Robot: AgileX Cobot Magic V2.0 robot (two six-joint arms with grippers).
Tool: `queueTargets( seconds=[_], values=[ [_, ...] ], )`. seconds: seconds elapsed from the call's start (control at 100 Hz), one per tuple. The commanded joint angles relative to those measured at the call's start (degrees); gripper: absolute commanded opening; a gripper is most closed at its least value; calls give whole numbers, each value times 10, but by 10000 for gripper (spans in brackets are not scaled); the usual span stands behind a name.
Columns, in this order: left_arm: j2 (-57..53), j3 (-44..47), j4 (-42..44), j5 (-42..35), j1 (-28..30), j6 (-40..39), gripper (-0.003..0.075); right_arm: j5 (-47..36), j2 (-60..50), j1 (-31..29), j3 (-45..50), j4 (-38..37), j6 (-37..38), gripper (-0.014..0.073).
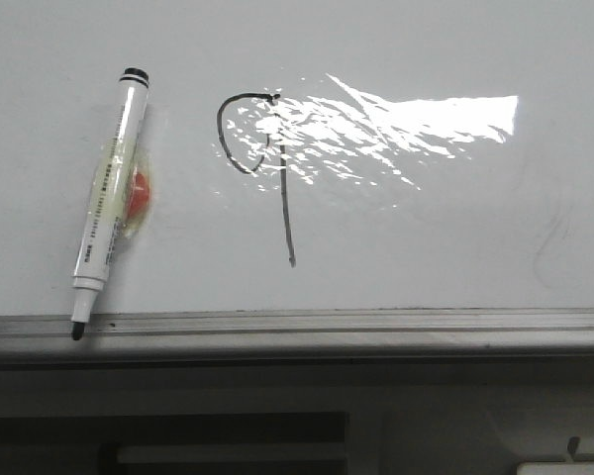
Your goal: Write number 9 on whiteboard
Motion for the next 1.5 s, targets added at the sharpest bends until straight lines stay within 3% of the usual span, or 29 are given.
queueTargets(
  seconds=[0.0,0.2,0.38,0.63,0.8,1.49],
  values=[
    [-16,12,1,-21,0,-4,-20,-54,6,-54,-11,-8,-1,-61],
    [-16,12,1,-21,0,-4,-20,-97,6,-150,17,-4,-1,-61],
    [-16,12,1,-21,0,-4,-20,-110,6,-185,17,-4,-1,-61],
    [-16,11,1,-21,0,-4,-20,-67,-33,-199,18,12,-5,-61],
    [-16,11,1,-22,0,-4,-20,31,-33,-201,18,61,-91,-61],
    [-16,11,1,-22,0,-4,-20,30,-33,-201,18,62,-107,-61]
  ],
)
